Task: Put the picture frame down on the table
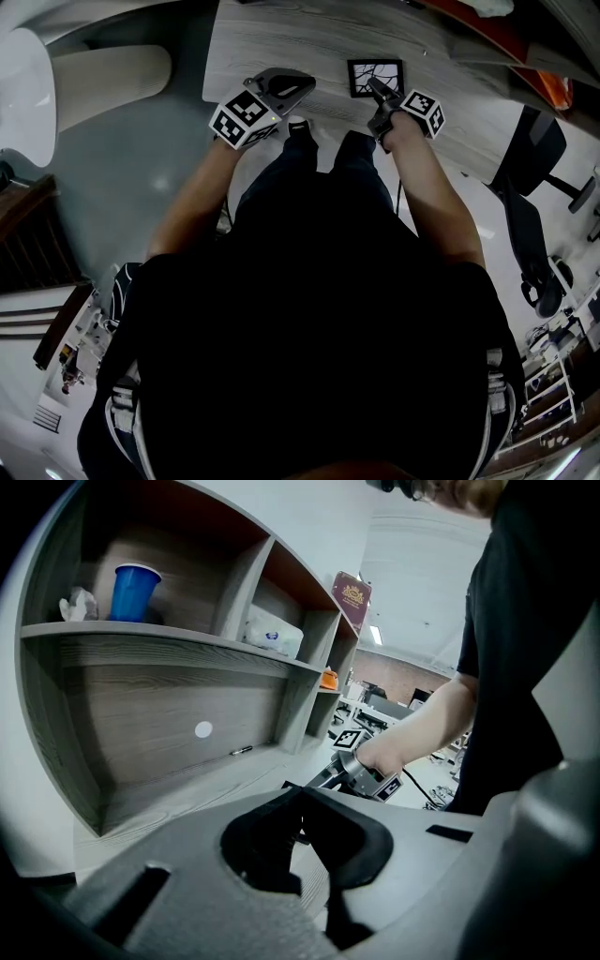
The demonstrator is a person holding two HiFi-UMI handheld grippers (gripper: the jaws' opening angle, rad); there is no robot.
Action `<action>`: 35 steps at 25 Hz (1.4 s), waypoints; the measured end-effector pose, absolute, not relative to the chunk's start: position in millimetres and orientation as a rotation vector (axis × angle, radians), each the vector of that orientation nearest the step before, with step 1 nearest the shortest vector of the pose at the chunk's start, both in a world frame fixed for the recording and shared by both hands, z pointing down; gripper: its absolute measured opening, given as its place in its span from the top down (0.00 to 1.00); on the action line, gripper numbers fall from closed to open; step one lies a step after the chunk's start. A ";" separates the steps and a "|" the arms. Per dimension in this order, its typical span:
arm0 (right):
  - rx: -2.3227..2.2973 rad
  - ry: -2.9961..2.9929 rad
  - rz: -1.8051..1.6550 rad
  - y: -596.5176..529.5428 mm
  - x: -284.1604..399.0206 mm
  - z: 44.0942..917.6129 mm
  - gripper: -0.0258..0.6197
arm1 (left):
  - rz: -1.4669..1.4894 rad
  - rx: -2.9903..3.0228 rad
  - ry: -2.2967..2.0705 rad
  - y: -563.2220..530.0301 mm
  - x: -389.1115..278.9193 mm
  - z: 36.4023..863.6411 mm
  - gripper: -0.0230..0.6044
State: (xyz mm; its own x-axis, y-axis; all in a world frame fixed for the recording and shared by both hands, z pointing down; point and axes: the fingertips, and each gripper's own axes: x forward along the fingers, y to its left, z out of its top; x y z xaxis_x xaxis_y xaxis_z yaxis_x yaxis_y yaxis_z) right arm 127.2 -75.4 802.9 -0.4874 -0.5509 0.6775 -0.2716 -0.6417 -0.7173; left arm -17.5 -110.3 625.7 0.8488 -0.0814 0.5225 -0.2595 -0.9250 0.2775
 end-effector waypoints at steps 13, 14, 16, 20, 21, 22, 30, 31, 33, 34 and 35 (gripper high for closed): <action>-1.517 1.262 -2.205 -74.8 135.4 790.2 0.65 | 0.721 2.718 -0.272 -112.2 -15.5 614.2 0.94; -1.516 1.264 -2.203 -75.2 135.4 789.4 0.66 | 0.725 2.718 -0.277 -113.1 -15.9 614.0 0.94; -1.514 1.261 -2.200 -75.3 135.1 788.6 0.68 | 0.729 2.718 -0.280 -113.9 -15.9 613.8 0.94; -1.510 1.261 -2.198 -72.8 133.7 787.1 0.72 | 0.724 2.721 -0.274 -111.3 -12.6 611.9 0.94; -1.507 1.263 -2.195 -72.5 133.5 786.1 0.73 | 0.726 2.720 -0.271 -110.3 -12.1 612.2 0.94; -1.504 1.265 -2.190 -72.7 133.2 784.6 0.74 | 0.727 2.720 -0.268 -109.4 -11.8 612.2 0.94; -1.509 1.306 -2.130 -83.3 136.8 765.7 0.87 | 0.711 2.738 -0.272 -113.8 -10.1 601.9 0.94; -1.509 1.312 -2.124 -84.0 136.7 763.5 0.87 | 0.708 2.741 -0.269 -113.5 -10.1 601.5 0.94; -1.510 1.327 -2.114 -86.0 136.2 759.4 0.89 | 0.707 2.747 -0.265 -113.7 -10.8 600.4 0.94; -1.512 1.341 -2.109 -87.3 135.7 757.1 0.90 | 0.707 2.750 -0.265 -114.1 -10.9 599.3 0.94; -1.515 1.362 -2.100 -88.6 135.0 754.2 0.91 | 0.707 2.752 -0.266 -114.3 -10.8 597.6 0.94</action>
